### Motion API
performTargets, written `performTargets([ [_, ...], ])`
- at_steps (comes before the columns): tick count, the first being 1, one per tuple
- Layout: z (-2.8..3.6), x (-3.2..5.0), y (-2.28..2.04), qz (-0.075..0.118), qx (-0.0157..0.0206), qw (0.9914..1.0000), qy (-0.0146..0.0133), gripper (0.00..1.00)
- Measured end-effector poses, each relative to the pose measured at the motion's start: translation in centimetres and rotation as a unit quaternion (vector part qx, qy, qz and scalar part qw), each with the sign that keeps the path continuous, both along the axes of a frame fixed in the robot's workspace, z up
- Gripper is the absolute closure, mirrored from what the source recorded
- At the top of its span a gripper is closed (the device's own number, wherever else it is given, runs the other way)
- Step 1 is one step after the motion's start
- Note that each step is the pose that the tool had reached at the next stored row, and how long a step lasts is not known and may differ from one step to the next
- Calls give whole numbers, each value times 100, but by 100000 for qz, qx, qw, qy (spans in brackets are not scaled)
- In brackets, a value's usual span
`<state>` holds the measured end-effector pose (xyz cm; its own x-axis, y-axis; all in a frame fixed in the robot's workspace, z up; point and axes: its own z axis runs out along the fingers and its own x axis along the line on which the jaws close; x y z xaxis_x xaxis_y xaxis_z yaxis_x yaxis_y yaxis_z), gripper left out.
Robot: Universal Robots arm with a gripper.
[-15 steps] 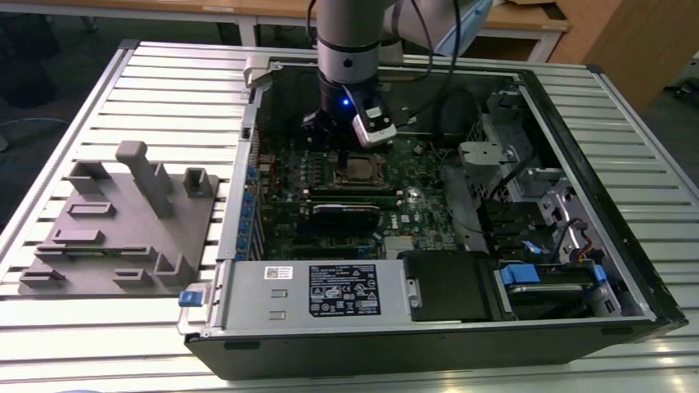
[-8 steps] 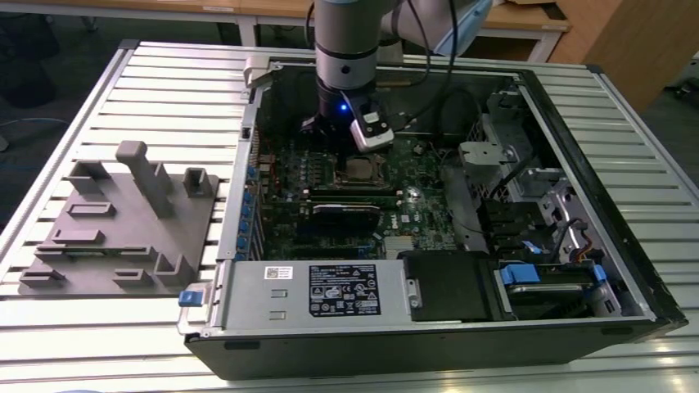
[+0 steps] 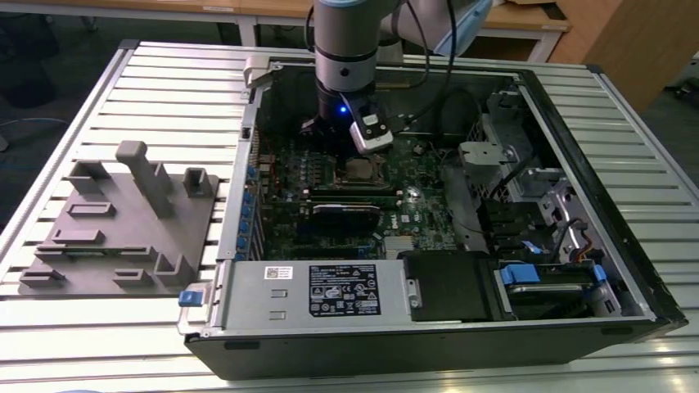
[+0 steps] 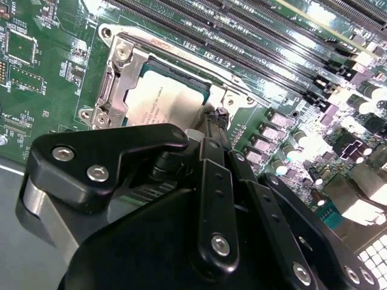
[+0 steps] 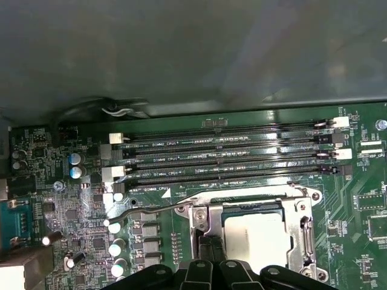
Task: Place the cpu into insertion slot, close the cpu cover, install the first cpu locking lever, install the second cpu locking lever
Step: 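Close the cpu cover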
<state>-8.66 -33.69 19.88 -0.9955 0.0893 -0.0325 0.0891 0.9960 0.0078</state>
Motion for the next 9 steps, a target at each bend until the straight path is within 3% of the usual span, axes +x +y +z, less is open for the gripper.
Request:
performTargets([
  [9,-21,-2,0,-3,12,100000,-41,89],
])
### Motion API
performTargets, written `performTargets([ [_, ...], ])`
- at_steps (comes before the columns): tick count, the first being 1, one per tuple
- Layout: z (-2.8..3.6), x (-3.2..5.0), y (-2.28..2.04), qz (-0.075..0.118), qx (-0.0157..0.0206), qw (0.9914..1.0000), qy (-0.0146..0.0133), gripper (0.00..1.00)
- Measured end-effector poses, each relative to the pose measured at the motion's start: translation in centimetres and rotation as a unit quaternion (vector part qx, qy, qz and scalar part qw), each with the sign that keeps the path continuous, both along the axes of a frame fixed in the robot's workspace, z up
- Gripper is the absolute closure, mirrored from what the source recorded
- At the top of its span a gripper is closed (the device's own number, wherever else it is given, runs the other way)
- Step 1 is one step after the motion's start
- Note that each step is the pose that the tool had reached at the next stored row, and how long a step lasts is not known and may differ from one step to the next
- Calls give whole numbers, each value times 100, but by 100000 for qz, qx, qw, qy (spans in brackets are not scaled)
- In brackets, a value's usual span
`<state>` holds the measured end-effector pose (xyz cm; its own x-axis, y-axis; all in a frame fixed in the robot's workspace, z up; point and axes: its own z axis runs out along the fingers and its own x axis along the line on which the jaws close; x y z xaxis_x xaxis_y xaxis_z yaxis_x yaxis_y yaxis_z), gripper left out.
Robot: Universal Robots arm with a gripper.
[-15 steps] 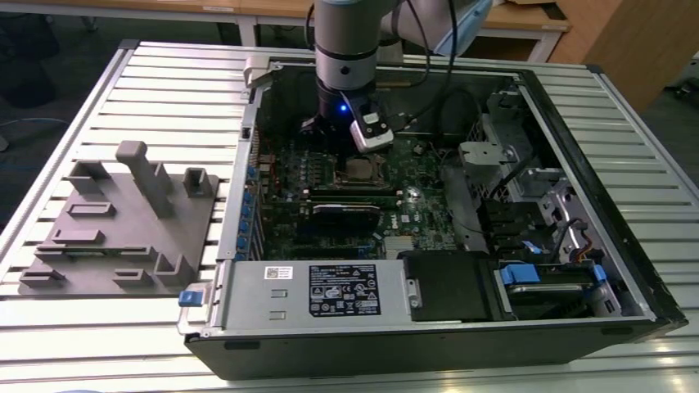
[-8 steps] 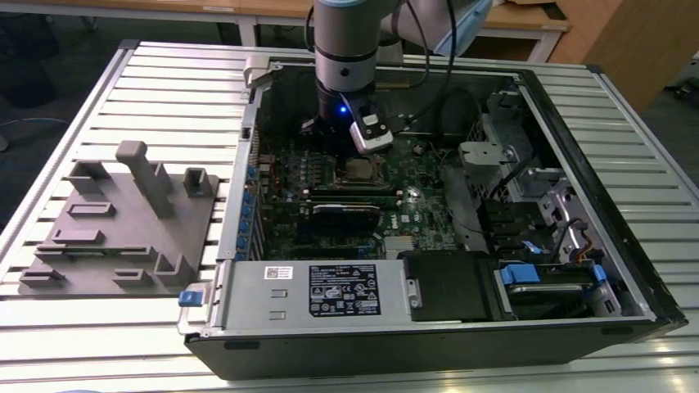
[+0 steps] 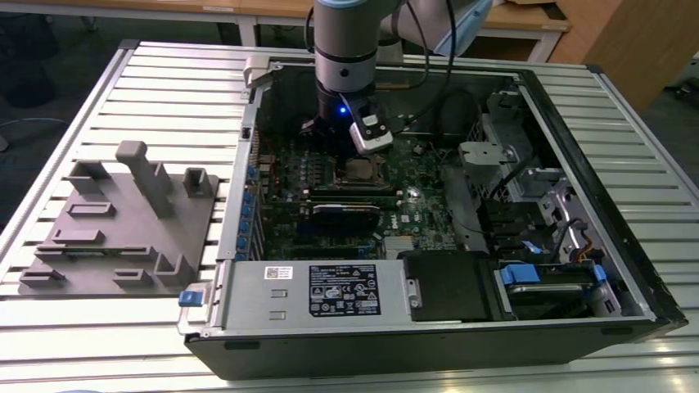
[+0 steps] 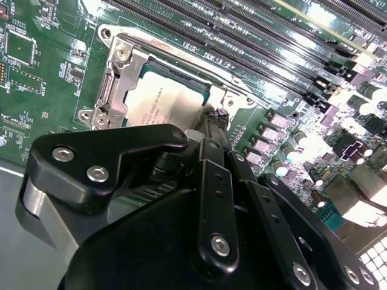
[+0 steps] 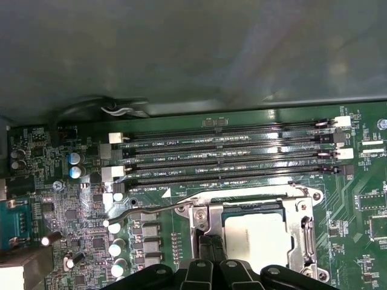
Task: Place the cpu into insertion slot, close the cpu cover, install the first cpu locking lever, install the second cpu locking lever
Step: 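Close the cpu cover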
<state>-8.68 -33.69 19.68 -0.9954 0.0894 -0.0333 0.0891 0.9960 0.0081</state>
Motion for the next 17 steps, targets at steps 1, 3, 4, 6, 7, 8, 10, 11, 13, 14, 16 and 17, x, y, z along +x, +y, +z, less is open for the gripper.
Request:
performTargets([
  [1,0,0,0,0,1,100000,-1,89],
  [3,5,1,1,1,24,100000,-21,89],
  [4,9,1,1,1,42,100000,-34,89],
  [6,22,2,3,1,68,100000,-53,89],
  [7,32,1,1,3,20,100000,-16,89],
  [8,37,0,1,1,15,100000,-12,89],
  [10,49,0,0,1,11,100000,-8,89],
  [11,57,0,0,1,6,100000,-5,89],
  [13,76,0,0,0,8,100000,-6,89],
  [14,88,0,0,0,5,100000,-5,89],
  [16,112,0,0,-1,6,100000,-6,89],
  [17,117,0,0,2,7,100000,-7,89],
])
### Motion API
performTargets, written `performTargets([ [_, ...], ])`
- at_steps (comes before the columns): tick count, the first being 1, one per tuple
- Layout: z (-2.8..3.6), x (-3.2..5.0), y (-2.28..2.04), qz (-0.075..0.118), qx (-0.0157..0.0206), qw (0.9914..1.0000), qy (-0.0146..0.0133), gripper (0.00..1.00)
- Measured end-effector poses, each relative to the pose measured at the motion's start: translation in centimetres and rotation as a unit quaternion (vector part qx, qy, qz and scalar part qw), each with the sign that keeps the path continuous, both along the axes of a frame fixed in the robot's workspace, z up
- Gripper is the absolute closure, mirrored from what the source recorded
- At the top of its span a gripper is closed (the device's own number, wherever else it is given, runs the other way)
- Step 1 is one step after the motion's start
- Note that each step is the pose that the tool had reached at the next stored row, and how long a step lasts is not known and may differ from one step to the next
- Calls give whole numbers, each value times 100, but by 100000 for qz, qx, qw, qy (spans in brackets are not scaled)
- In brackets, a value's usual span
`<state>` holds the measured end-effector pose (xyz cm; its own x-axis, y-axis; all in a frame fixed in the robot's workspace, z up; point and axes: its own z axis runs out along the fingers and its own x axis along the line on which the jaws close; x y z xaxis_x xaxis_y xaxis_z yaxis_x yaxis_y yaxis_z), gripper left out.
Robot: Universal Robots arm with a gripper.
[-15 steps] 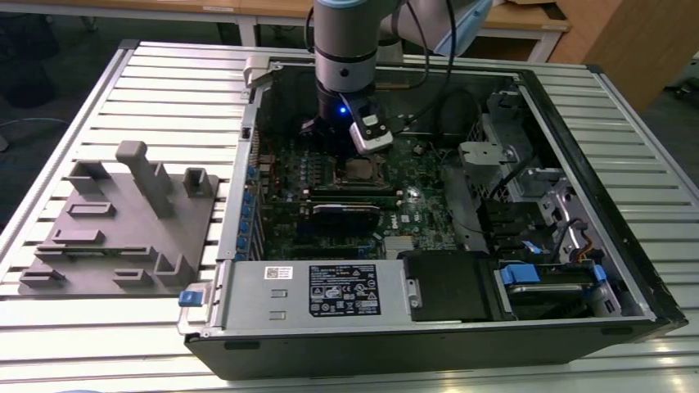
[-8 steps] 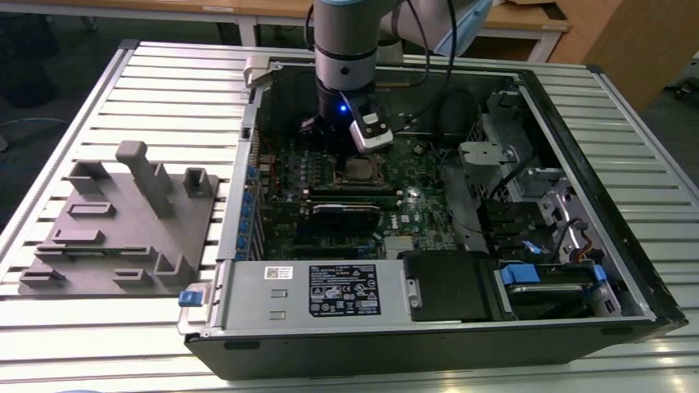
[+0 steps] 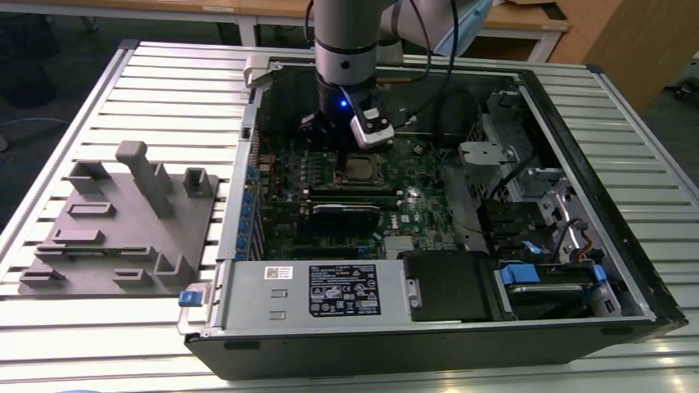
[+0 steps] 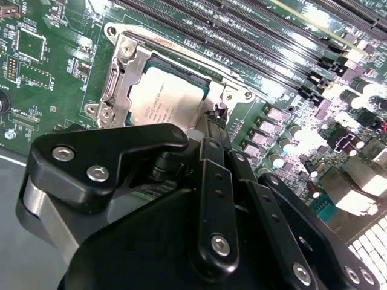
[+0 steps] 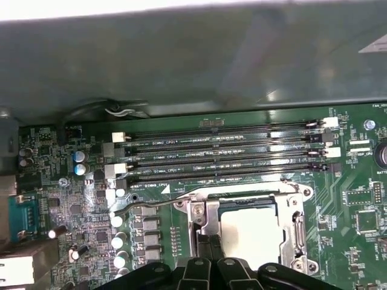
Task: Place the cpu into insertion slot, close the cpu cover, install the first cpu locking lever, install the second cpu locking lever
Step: 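Close the cpu cover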
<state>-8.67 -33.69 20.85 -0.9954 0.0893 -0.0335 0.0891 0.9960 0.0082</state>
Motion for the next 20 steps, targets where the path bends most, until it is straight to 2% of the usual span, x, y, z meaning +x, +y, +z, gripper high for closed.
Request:
performTargets([
  [4,2,16,0,5,-8,100000,12,89],
  [13,1,213,0,1,-1,100000,27,89],
  [20,43,220,0,1,13,100000,39,89],
])
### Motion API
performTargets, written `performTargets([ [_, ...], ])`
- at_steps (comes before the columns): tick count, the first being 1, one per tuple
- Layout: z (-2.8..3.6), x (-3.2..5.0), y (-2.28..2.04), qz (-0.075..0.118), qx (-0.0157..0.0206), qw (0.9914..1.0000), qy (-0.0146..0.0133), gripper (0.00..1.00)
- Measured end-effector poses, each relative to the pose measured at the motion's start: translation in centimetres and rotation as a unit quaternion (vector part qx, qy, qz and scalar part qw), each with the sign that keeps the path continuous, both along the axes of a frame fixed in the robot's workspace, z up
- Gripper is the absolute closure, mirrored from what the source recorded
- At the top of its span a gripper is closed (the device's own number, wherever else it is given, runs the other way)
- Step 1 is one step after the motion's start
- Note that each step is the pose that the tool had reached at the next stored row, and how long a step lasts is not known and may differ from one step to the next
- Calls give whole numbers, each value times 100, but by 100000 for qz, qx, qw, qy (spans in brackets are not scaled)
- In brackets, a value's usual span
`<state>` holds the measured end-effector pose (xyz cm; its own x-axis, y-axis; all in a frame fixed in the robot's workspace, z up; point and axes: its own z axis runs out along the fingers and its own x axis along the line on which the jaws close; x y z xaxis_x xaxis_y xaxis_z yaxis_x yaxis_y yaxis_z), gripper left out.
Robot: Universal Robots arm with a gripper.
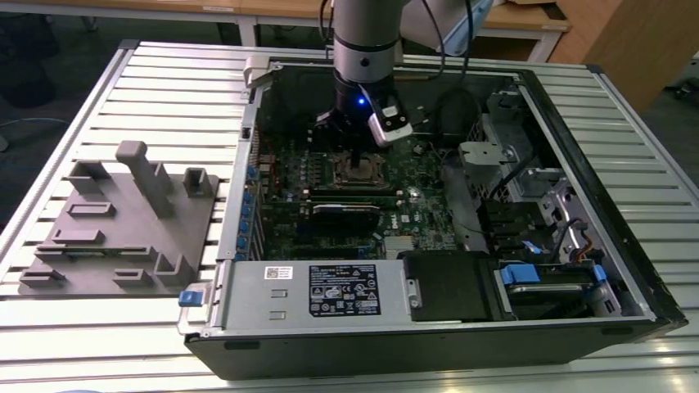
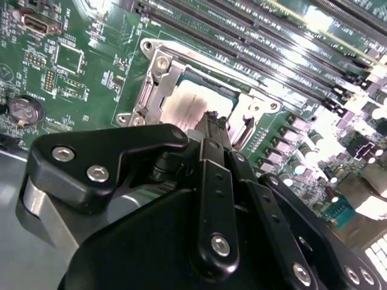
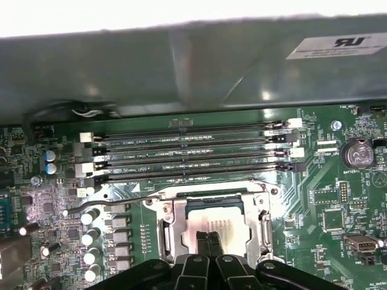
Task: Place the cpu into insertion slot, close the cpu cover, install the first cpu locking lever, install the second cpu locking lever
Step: 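Close the cpu cover, then install the first cpu locking lever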
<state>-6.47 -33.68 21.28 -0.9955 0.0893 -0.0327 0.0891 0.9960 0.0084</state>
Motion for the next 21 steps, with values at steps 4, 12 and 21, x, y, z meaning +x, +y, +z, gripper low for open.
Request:
performTargets([
  [4,1,39,-1,-1,-11,100000,15,89],
  [12,1,47,0,-1,-13,100000,14,89],
  [21,22,47,0,-2,-12,100000,14,89],
])
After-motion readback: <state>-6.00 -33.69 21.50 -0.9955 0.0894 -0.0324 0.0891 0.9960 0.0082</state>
